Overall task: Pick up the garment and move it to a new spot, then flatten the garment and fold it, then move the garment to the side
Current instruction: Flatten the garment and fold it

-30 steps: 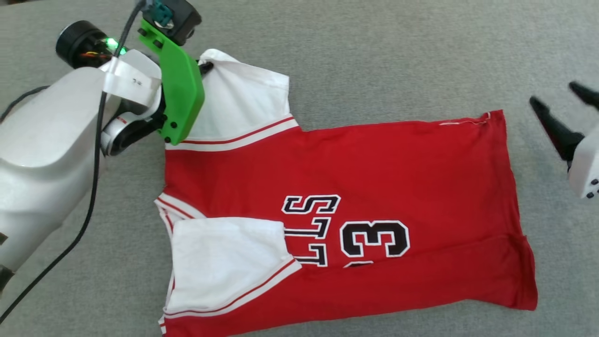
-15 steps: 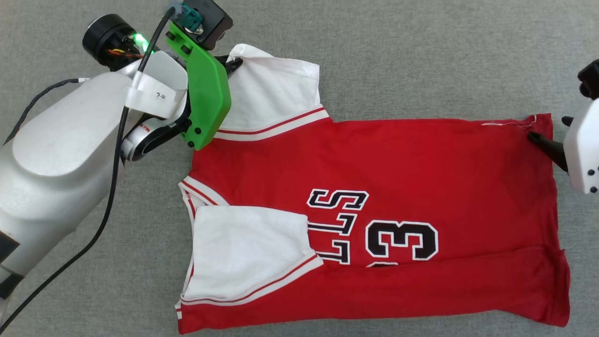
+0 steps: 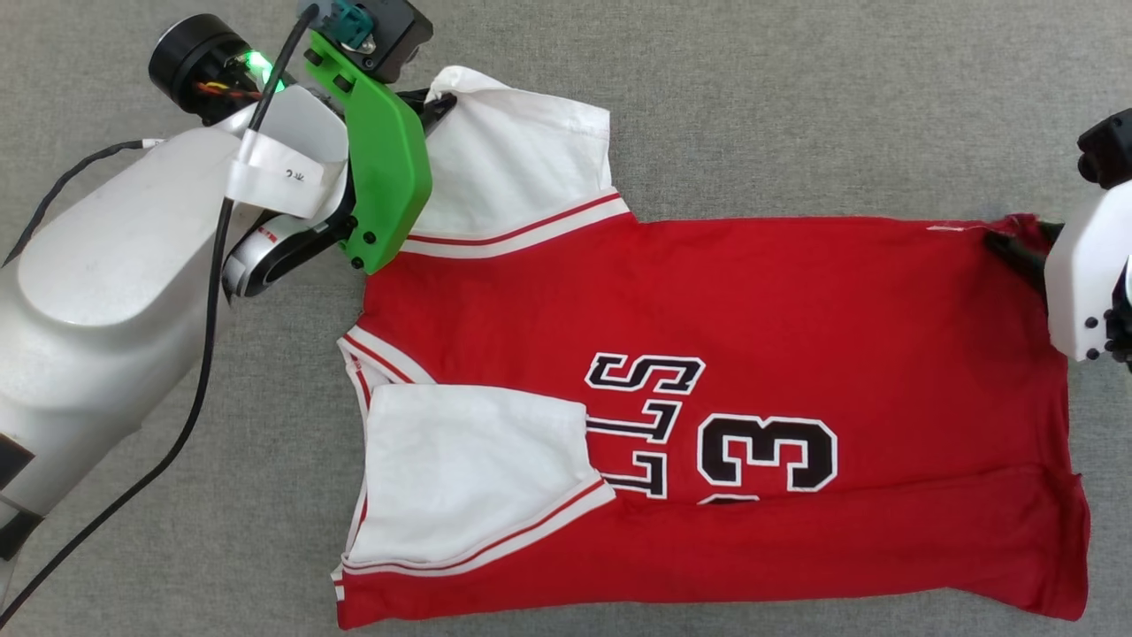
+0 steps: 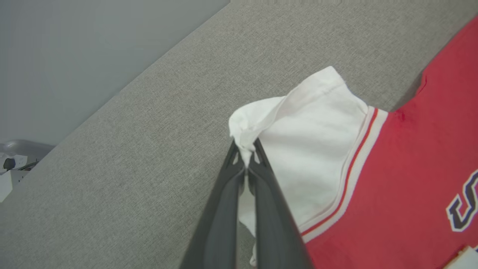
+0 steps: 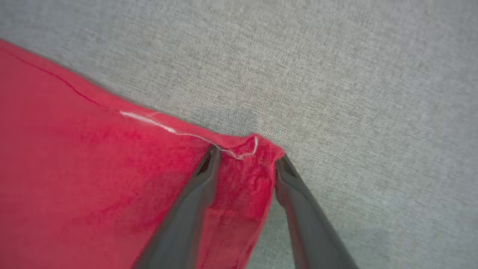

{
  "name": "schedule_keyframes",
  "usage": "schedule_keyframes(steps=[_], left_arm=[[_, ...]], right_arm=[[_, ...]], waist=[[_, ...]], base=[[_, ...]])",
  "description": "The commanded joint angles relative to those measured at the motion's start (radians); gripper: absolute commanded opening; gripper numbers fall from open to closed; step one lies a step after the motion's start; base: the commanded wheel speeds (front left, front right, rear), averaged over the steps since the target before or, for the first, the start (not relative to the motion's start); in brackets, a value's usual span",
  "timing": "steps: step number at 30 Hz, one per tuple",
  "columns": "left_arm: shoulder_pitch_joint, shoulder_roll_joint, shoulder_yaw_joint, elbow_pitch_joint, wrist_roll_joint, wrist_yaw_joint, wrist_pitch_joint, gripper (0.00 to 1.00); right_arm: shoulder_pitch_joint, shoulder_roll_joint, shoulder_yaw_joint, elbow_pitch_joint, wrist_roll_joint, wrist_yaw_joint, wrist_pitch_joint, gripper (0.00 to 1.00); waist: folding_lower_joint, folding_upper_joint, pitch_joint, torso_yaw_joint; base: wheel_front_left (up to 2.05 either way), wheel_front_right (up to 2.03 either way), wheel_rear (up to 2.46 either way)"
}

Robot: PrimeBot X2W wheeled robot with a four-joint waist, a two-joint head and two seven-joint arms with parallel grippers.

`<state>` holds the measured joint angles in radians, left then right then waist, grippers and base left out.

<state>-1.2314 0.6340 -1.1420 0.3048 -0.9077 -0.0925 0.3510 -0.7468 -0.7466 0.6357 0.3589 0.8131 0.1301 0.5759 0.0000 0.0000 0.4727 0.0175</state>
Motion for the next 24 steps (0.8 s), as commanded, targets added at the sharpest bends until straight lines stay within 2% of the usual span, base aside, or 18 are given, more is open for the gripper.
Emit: schedule_keyframes(steps=[1,8,14,18,24], left_arm=[[0.005,0.004,0.002,0.008,-0.005,-0.001,-0.011,0.0],[0.049,0.015,0.003,0.018,-0.02,0.0,-0.049,0.0],[0.121,0.035,-0.005,-0.014,-0.036,0.019,-0.08,0.0],[0.181,0.066,-0.012,-0.056,-0.045,0.043,-0.1,0.0],[0.299,0.127,-0.029,-0.152,-0.06,0.103,-0.131,0.0]], right_arm=[[0.024,0.027,0.029,0.018,0.009,0.001,-0.02,0.0],[0.04,0.005,0.015,-0.004,0.017,0.001,-0.166,0.0],[0.101,-0.005,-0.001,-0.024,0.014,0.001,-0.263,0.0],[0.156,-0.004,-0.011,-0.039,0.015,0.001,-0.3,0.0],[0.242,0.002,-0.021,-0.051,0.017,0.001,-0.332,0.0]], waist=[[0.0,0.0,-0.015,-0.007],[0.0,0.0,-0.085,-0.018],[0.0,0.0,-0.16,-0.016],[0.0,0.0,-0.207,-0.015],[0.0,0.0,-0.266,-0.012]], base=[[0.0,0.0,0.0],[0.0,0.0,0.0],[0.0,0.0,0.0],[0.0,0.0,0.0],[0.0,0.0,0.0]])
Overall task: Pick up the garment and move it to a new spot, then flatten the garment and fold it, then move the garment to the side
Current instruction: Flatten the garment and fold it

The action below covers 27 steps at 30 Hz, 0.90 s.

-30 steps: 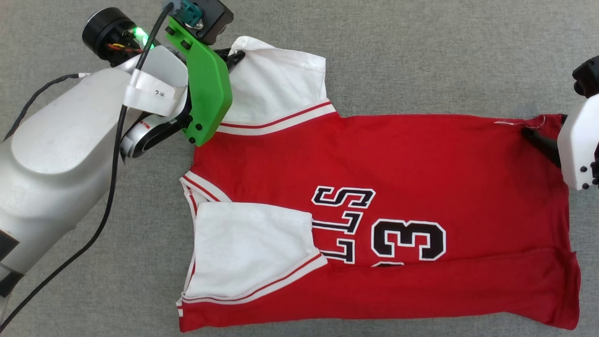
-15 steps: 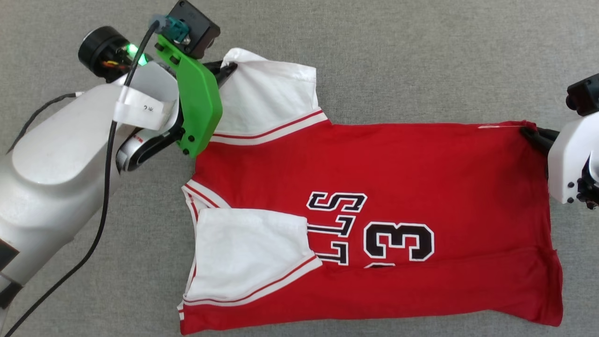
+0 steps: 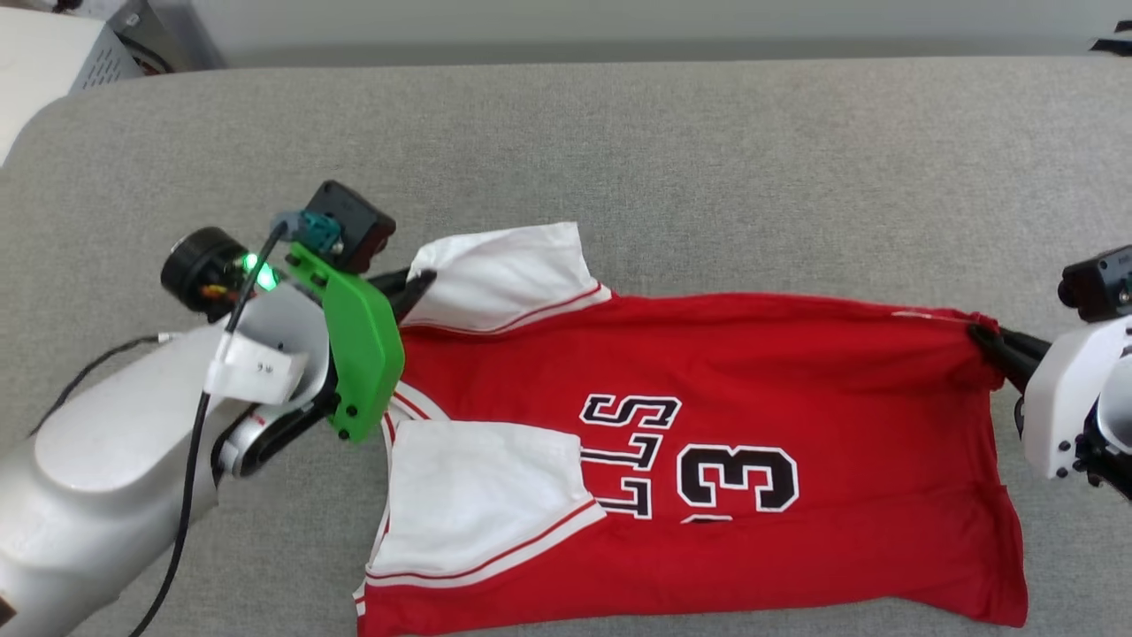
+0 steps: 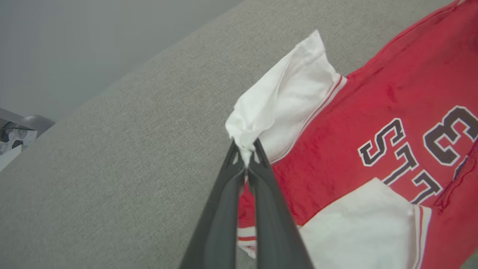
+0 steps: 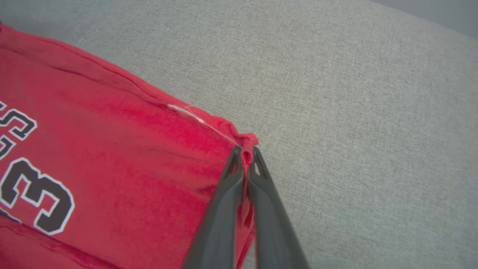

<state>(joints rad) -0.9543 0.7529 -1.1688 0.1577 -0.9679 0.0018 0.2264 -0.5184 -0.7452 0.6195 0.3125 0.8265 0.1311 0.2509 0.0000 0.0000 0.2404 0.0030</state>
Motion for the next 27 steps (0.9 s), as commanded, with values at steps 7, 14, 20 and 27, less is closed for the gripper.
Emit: schedule_keyframes(steps=[7,14,20,27], left_arm=[[0.174,0.061,-0.03,-0.102,-0.029,0.085,-0.044,0.0],[0.319,0.091,-0.056,-0.154,-0.066,0.129,-0.081,0.0],[0.411,0.108,-0.066,-0.184,-0.09,0.164,-0.113,0.0],[0.484,0.097,-0.08,-0.185,-0.107,0.182,-0.118,0.0]], right_arm=[[0.117,0.009,-0.017,-0.024,0.022,0.0,-0.029,0.0],[0.253,0.003,-0.046,-0.059,0.039,0.0,-0.05,0.0],[0.362,0.003,-0.093,-0.092,0.047,0.0,-0.057,0.0],[0.451,0.031,-0.128,-0.093,0.04,0.0,-0.031,0.0]], waist=[[0.0,0.0,-0.083,0.009],[0.0,0.0,-0.111,0.017],[0.0,0.0,-0.123,0.021],[0.0,0.0,-0.116,0.022]], base=[[0.0,0.0,0.0],[0.0,0.0,0.0],[0.0,0.0,0.0],[0.0,0.0,0.0]])
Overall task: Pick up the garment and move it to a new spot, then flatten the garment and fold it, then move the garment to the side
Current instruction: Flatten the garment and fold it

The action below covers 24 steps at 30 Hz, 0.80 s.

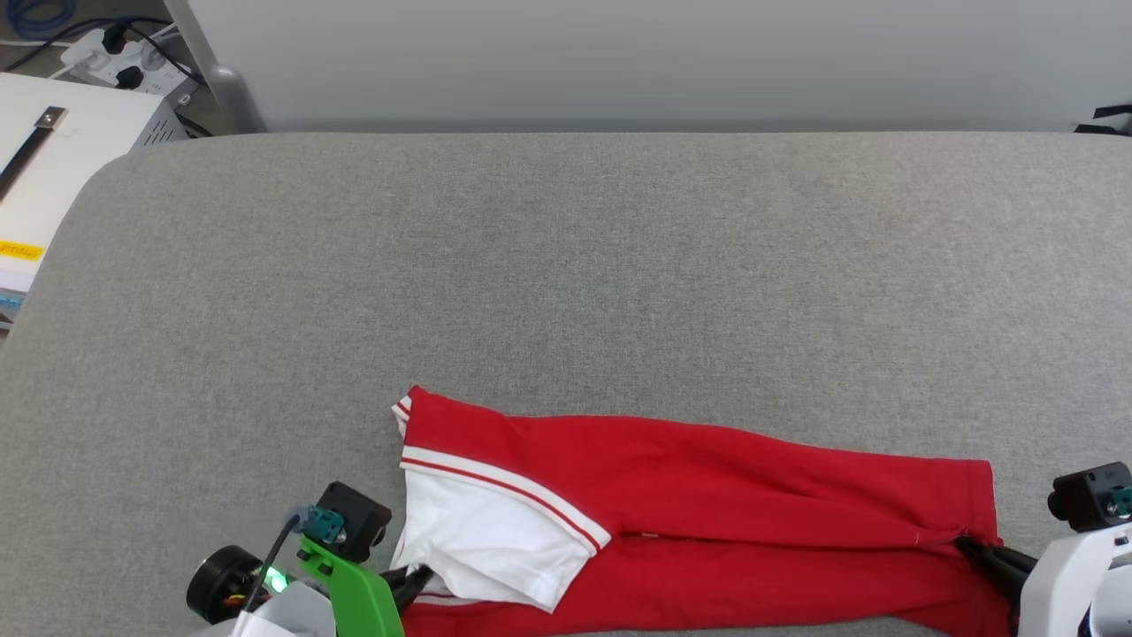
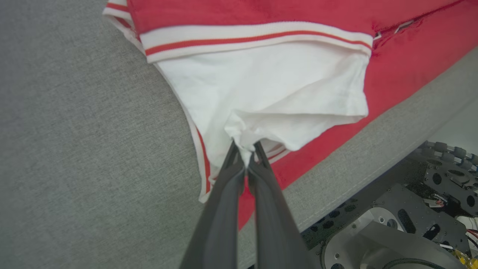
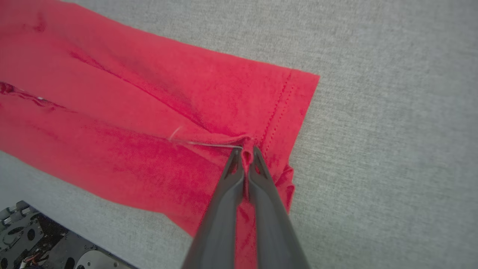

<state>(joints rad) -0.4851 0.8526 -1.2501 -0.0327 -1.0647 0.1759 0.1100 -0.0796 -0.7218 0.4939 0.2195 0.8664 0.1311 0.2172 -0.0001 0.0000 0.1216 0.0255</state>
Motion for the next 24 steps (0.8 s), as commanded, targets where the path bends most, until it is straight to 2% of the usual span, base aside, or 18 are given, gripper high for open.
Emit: schedule_keyframes(steps=[1,5,6,7,8,9,12,16,24], left_arm=[[0.023,-0.01,0.0,0.013,-0.014,0.007,-0.003,0.0],[0.038,-0.036,-0.002,0.054,-0.024,-0.002,-0.01,0.0],[0.038,-0.041,-0.002,0.064,-0.024,-0.004,-0.013,0.0],[0.038,-0.05,0.002,0.074,-0.025,-0.003,-0.022,0.21],[0.037,-0.057,0.005,0.082,-0.024,-0.002,-0.03,0.83],[0.034,-0.066,0.01,0.089,-0.02,0.002,-0.042,1.0],[0.038,-0.087,0.037,0.103,-0.024,0.02,-0.096,1.0],[0.054,-0.085,0.069,0.109,-0.011,0.058,-0.176,1.0],[0.097,-0.073,0.16,0.074,0.014,0.168,-0.337,1.0]], right_arm=[[0.02,0.019,-0.008,0.004,0.006,0.0,0.007,0.0],[0.032,0.051,-0.003,0.028,0.004,0.0,0.023,0.0],[0.03,0.058,-0.003,0.037,0.002,0.0,0.022,0.03],[0.027,0.065,-0.001,0.047,-0.001,0.0,0.018,0.29],[0.025,0.071,-0.002,0.054,-0.002,0.0,0.013,0.59],[0.023,0.079,-0.006,0.059,-0.002,0.0,0.003,1.0],[0.016,0.081,-0.014,0.048,-0.015,0.0,-0.025,1.0],[0.031,0.064,-0.043,-0.011,-0.018,0.0,-0.047,1.0],[0.1,0.011,-0.186,-0.19,-0.013,0.0,-0.026,1.0]], waist=[[0.0001,0.0,0.006,-0.001],[0.0001,0.0,0.013,-0.001],[0.0001,0.0,0.013,-0.001],[0.0001,0.0,0.013,-0.001],[0.0001,0.0,0.012,0.0],[0.0001,0.0,0.01,0.0],[0.0001,0.0,-0.003,-0.005],[0.0001,0.0,-0.025,-0.013],[0.0001,0.0,-0.049,-0.017]], base=[[0.0,0.0,0.0],[0.0,0.0,0.0],[0.0,0.0,0.0],[0.0,0.0,0.0],[0.0,0.0,0.0],[0.0,0.0,0.0],[0.0,0.0,0.0],[0.0,0.0,0.0],[0.0,0.0,0.0]])
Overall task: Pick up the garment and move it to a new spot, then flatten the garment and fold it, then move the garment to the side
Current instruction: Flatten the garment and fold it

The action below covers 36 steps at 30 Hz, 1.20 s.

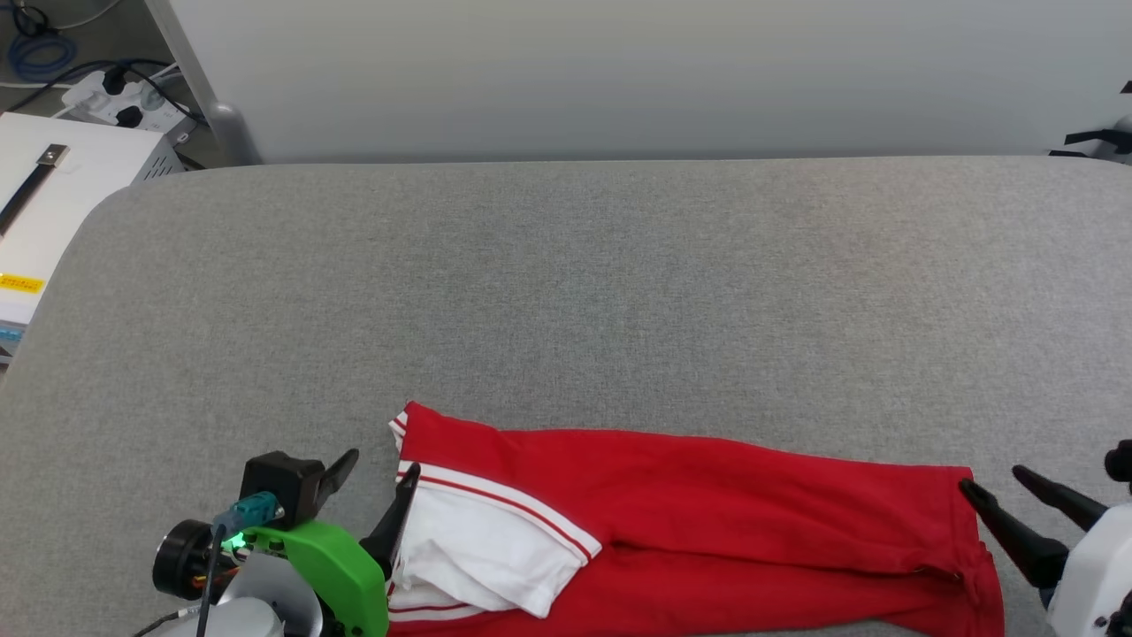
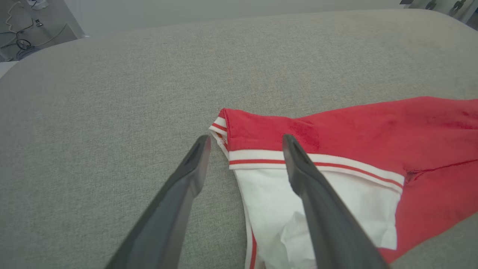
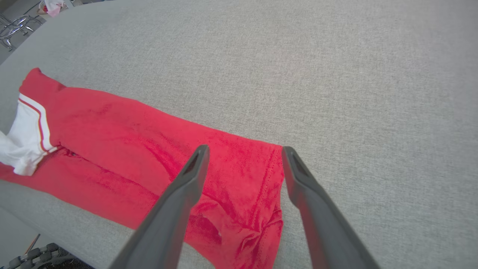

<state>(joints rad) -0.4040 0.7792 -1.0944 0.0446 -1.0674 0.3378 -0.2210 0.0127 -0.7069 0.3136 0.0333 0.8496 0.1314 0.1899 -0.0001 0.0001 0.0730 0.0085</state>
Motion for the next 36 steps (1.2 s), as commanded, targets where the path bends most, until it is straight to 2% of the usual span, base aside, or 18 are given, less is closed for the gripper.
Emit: schedule_keyframes(steps=[1,6,9,14,20,23,31,36], left_arm=[[0.02,-0.001,0.015,-0.005,0.024,0.017,-0.015,1.0],[0.051,-0.026,0.117,-0.014,0.115,0.093,-0.039,1.0],[0.083,-0.052,0.196,-0.036,0.204,0.119,-0.04,1.0],[0.175,-0.123,0.365,-0.06,0.336,0.125,-0.041,1.0],[0.276,-0.22,0.555,-0.065,0.502,0.13,-0.041,1.0],[0.312,-0.271,0.626,-0.074,0.568,0.112,-0.041,1.0],[0.359,-0.4,0.753,-0.064,0.717,0.026,-0.041,1.0],[0.38,-0.483,0.811,-0.044,0.786,-0.031,-0.041,1.0]], right_arm=[[0.013,-0.009,-0.026,-0.02,0.001,-0.001,0.008,1.0],[0.033,-0.025,-0.134,-0.06,-0.002,-0.001,0.093,1.0],[0.04,-0.039,-0.151,-0.053,0.024,-0.001,0.186,1.0],[0.026,-0.048,-0.155,-0.018,0.08,-0.001,0.33,1.0],[-0.022,-0.026,-0.123,0.057,0.118,-0.001,0.42,1.0],[-0.052,-0.009,-0.108,0.094,0.131,-0.001,0.428,1.0],[-0.105,0.029,-0.036,0.171,0.16,-0.001,0.42,1.0],[-0.097,0.063,0.058,0.173,0.183,-0.001,0.438,1.0]], waist=[[0.0001,-0.0001,-0.002,0.001],[0.0001,-0.0001,0.002,0.007],[0.0001,-0.0001,0.01,0.011],[0.0001,-0.0001,0.028,0.025],[0.0001,-0.0001,0.059,0.046],[0.0001,-0.0001,0.077,0.062],[0.0001,-0.0001,0.132,0.106],[0.0001,-0.0001,0.137,0.118]], base=[[0.0,0.0,0.0],[0.0,0.0,0.0],[0.0,0.0,0.0],[0.0,0.0,0.0],[0.0,0.0,0.0],[0.0,0.0,0.0],[0.0,0.0,0.0],[0.0,0.0,0.0]])
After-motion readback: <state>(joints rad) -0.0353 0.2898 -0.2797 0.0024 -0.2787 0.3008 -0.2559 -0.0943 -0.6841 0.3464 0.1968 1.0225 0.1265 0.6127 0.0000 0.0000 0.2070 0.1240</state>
